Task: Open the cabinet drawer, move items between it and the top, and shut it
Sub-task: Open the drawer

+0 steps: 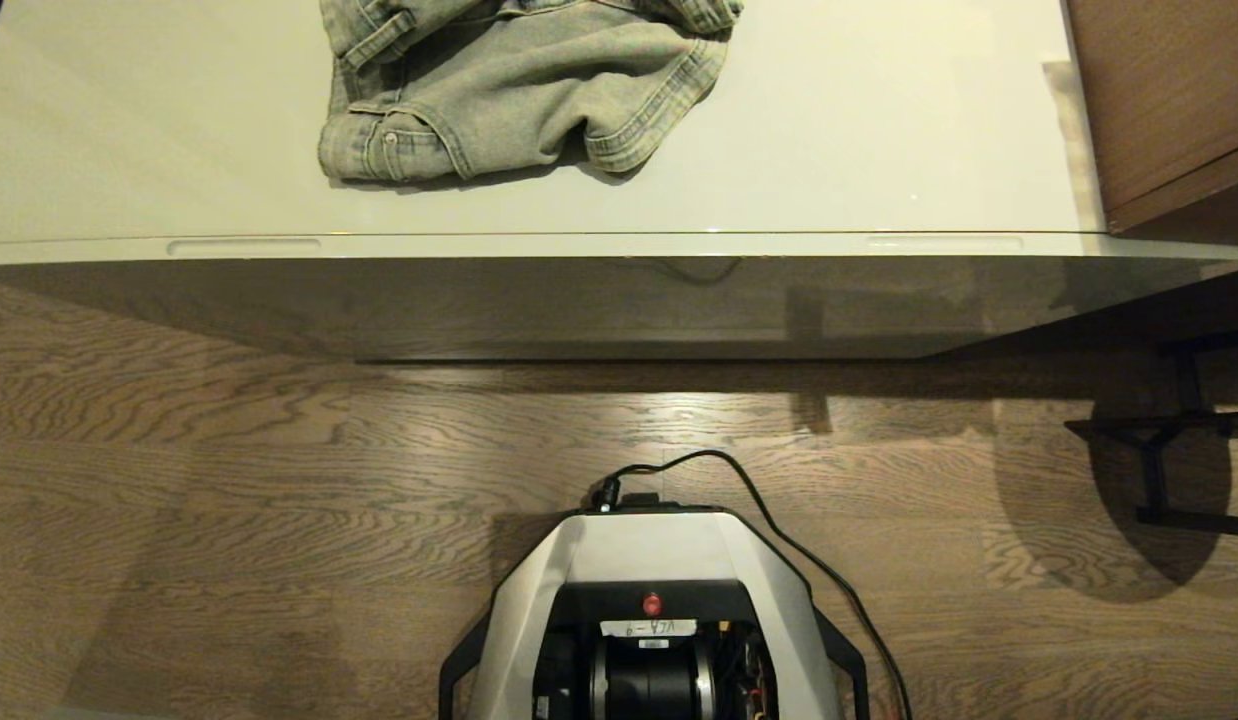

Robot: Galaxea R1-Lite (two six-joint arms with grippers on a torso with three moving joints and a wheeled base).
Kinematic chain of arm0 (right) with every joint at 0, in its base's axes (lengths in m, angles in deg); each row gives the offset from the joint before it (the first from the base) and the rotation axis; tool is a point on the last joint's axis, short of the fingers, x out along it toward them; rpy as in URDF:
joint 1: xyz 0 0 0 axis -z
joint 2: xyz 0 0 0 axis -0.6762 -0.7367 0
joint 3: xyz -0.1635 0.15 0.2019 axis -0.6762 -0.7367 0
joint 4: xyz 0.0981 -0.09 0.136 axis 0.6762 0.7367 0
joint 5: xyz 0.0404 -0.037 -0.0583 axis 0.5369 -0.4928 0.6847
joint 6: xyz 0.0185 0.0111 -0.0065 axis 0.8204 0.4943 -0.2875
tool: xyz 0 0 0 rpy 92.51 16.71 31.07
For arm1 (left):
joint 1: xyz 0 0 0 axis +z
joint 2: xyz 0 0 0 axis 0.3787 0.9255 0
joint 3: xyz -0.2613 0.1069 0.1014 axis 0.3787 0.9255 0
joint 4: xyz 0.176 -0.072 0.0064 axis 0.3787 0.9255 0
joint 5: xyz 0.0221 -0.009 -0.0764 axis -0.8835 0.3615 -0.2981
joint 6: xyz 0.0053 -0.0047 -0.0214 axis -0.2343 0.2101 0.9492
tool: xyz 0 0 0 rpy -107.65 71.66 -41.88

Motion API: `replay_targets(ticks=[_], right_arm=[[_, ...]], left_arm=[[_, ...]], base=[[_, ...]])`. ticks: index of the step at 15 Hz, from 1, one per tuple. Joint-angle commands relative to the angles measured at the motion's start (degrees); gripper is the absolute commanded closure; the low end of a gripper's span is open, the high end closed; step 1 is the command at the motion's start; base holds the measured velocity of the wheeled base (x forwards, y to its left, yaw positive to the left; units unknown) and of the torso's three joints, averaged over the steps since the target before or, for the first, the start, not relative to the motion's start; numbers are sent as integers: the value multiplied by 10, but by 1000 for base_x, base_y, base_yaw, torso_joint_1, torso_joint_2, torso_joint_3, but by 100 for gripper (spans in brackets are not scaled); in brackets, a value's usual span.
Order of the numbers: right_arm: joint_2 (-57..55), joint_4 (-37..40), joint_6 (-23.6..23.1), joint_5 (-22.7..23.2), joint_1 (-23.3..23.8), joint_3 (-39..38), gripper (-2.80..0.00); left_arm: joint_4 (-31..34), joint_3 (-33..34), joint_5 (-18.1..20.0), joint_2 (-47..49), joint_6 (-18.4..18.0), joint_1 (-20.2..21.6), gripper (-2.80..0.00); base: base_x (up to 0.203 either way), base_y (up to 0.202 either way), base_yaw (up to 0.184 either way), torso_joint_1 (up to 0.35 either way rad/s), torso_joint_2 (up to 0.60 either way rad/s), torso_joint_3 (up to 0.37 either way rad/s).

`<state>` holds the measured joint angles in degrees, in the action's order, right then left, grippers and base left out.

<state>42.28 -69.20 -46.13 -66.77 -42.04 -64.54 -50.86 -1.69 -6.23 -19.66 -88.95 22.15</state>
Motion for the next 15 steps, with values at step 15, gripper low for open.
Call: replay_targets(ticks=[15], right_arm=[[0,-1,-2,0,0,-1,0]], left_arm=[[0,0,0,0,0,0,0]], base=[[0,0,0,0,0,0]])
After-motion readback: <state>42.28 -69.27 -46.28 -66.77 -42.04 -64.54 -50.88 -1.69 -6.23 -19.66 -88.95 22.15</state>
